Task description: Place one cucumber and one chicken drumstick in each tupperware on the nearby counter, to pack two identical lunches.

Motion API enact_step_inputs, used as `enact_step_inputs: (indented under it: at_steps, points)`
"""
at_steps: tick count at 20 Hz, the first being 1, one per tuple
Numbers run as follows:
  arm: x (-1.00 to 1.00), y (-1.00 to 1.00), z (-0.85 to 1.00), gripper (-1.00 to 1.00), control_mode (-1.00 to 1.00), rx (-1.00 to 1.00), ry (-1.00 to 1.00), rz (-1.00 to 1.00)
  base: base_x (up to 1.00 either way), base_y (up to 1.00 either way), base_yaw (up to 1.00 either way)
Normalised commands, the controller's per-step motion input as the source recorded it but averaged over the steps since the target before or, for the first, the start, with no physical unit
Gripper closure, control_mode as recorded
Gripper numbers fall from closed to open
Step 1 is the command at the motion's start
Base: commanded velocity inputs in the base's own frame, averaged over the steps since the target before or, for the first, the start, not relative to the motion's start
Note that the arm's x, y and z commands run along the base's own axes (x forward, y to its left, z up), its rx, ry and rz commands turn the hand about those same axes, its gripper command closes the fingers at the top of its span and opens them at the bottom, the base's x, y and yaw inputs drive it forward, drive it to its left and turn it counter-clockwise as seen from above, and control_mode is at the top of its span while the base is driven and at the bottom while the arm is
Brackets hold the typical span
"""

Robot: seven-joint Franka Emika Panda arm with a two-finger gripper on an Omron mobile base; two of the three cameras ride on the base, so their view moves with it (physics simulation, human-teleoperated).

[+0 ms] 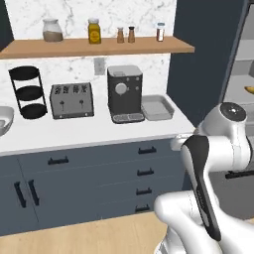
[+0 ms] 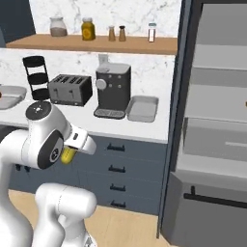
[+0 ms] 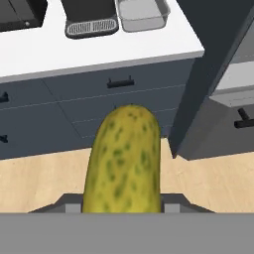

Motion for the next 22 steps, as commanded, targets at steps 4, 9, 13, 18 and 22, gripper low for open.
enact_step_inputs:
  at_steps: [4,9,13,18,22]
  points:
    - [0.0,0.0,0.0,1.0,1.0,0.0,0.0,0.0,0.56,1.0,0.16]
    - [0.0,0.0,0.0,1.0,1.0,0.0,0.0,0.0,0.66,1.0,0.03]
    - [0.0,0.0,0.0,1.0,1.0,0.0,0.0,0.0,0.6,1.0,0.0]
    - [0.0,0.0,0.0,1.0,1.0,0.0,0.0,0.0,0.51,1.0,-0.06]
    - [0.0,0.0,0.0,1.0,1.0,0.0,0.0,0.0,0.53,0.99,-0.09]
